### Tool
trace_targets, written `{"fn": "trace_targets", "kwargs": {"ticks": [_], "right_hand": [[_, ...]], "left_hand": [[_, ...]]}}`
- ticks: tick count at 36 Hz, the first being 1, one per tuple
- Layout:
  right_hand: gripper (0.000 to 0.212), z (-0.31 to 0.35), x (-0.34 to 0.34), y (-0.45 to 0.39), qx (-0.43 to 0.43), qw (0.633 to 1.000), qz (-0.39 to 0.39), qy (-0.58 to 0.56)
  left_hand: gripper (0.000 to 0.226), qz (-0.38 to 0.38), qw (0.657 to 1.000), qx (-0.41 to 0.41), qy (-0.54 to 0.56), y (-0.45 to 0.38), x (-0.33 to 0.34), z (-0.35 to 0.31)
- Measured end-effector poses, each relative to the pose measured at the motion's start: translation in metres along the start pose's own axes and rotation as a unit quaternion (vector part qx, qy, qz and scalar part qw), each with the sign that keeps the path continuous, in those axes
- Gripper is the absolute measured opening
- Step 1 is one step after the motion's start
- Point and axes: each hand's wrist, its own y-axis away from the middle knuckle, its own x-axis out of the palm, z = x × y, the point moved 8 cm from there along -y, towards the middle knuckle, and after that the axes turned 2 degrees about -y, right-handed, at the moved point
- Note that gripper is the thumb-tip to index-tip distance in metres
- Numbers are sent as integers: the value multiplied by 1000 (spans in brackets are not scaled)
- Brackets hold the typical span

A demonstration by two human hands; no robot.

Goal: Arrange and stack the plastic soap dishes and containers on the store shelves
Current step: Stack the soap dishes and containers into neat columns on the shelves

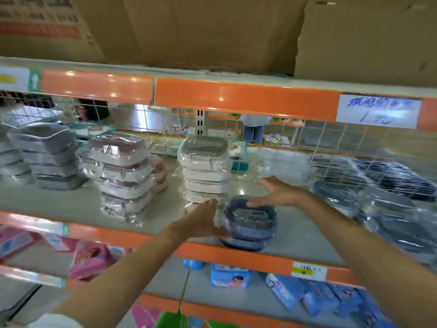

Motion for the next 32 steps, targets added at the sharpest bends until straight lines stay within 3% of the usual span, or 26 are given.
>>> {"fn": "trace_targets", "kwargs": {"ticks": [3,6,10,15,26,32], "right_hand": [[100,-24,18,10,21,999,30,27],[110,-35,32,14,-11,999,15,38],[103,-47,28,13,-36,998,-26,47],[101,-74,2,5,-10,998,-66,15],[95,-87,-16,-28,-3,998,-67,6],[94,-89,-18,-33,-16,998,-64,24]], "left_hand": [[91,-3,1000,-1,8,-5,16,-1],[90,-41,999,11,-1,-16,28,-2],[82,-74,997,9,28,-37,40,-9],[71,-96,992,-52,57,-70,51,-19],[71,-116,986,-93,79,-107,48,-27],[97,-96,989,-92,66,-111,43,-35]]}}
